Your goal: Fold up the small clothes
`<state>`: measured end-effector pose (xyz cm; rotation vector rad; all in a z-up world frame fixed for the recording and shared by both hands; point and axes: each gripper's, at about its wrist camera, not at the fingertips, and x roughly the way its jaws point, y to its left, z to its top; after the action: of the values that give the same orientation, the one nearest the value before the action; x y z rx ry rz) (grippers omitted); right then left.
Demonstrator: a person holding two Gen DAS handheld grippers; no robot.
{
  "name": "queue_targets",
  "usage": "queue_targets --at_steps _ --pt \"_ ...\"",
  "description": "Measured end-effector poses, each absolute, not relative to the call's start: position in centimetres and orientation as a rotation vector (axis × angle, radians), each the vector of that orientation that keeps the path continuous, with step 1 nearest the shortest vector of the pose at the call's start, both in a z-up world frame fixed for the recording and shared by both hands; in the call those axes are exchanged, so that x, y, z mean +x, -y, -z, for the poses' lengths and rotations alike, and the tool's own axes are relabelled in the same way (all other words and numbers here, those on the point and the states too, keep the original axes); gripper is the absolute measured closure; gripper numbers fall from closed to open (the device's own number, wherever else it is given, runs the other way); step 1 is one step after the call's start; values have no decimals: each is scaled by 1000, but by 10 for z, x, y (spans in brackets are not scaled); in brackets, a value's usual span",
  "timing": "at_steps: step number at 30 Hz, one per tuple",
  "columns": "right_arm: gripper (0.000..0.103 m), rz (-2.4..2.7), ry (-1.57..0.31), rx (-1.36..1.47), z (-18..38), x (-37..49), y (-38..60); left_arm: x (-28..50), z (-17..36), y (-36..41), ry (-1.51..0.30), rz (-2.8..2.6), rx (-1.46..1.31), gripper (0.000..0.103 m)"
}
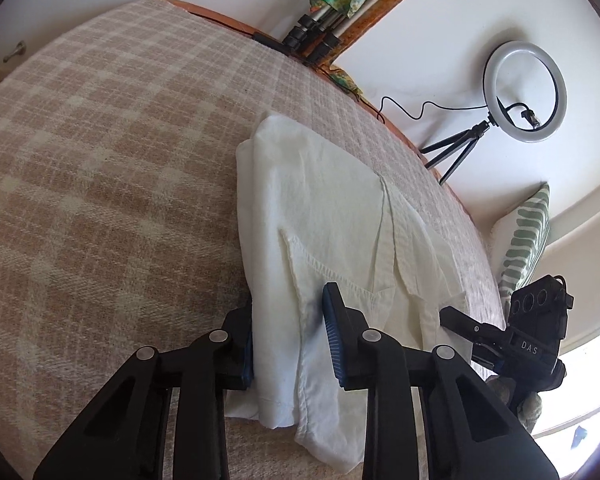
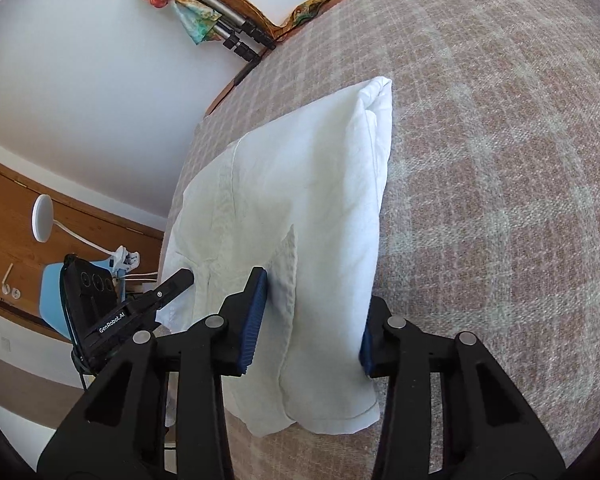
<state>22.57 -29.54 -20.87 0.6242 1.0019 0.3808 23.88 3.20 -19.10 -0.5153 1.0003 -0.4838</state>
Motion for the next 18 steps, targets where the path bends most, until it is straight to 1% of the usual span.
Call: queue_targets --at_steps 1,4,7,12,18 --pt "74 -373 -998 606 207 225 294 237 190 -32 -990 484 -511 82" --pt "82 -339 -987 533 197 224 284 233 183 -28 -961 475 -468 88" --pt "86 -311 -963 431 183 223 270 228 172 -21 -928 472 -414 92" --pt "89 -293 -902 262 152 214 251 216 149 -8 -871 501 -339 93" --pt "89 -281 -829 174 115 197 252 204 122 8 -807 543 -312 94"
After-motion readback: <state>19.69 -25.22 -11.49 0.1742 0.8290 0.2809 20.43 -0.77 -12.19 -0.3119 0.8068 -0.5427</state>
